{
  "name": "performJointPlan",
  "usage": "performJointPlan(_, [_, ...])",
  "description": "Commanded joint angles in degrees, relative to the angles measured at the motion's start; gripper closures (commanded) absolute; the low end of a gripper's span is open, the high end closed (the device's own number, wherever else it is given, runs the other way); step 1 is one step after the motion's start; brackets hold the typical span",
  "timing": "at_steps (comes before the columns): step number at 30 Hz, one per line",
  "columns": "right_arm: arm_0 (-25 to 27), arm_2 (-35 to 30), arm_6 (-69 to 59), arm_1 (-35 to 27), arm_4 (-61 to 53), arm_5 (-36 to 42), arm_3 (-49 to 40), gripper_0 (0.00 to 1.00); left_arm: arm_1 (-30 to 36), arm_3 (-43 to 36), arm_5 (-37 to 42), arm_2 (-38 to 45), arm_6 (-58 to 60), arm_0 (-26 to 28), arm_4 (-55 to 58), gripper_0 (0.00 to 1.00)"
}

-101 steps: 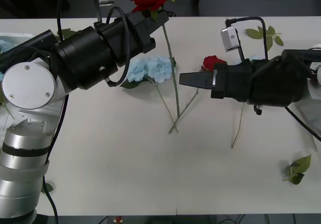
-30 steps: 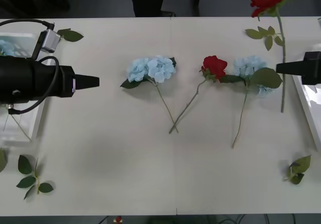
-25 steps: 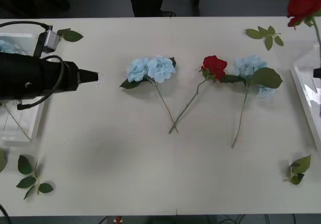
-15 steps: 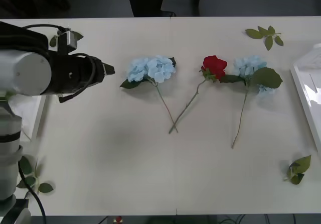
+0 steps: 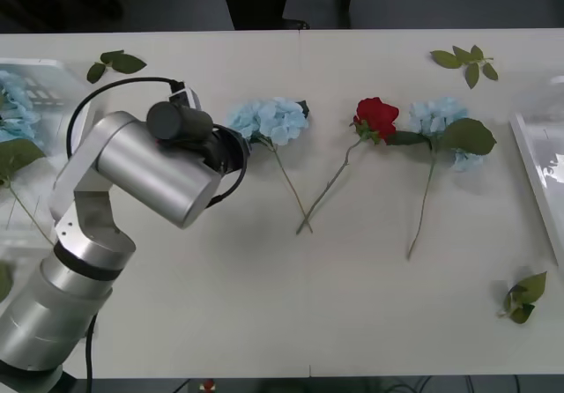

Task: Place the red flowers into the right box and the blue flowers into the left box. If a person shows an open palm, hand one flower to the person first, then continue sorting.

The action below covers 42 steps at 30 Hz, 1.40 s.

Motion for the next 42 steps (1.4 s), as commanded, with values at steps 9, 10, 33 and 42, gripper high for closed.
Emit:
performJointPlan(9, [-2.5, -1.0, 2.9, 5.5, 4.3, -4.3, 2.2, 0.69, -3.5, 17.1, -16.9, -2.5, 4.9, -8.0, -3.2, 0.0])
performJointPlan(10, [-2.7, -1.0, 3.0, 5.5, 4.3, -4.3, 2.3, 0.34, -3.7, 18.1, -17.2, -2.8, 4.9, -8.7, -3.2, 0.0])
performJointPlan(33, [-10.9, -3.1, -15.2, 14.1, 3.1, 25.6, -21.1, 0.0, -3.9, 33.9, -25.1, -11.5, 4.6, -14.8, -2.0, 0.0])
performJointPlan(42, [-9.5, 5.0, -30.7, 25.1, 15.0, 25.5, -32.5, 0.0, -3.9, 39.2, -29.8, -11.8, 3.7, -14.8, -2.9, 0.72])
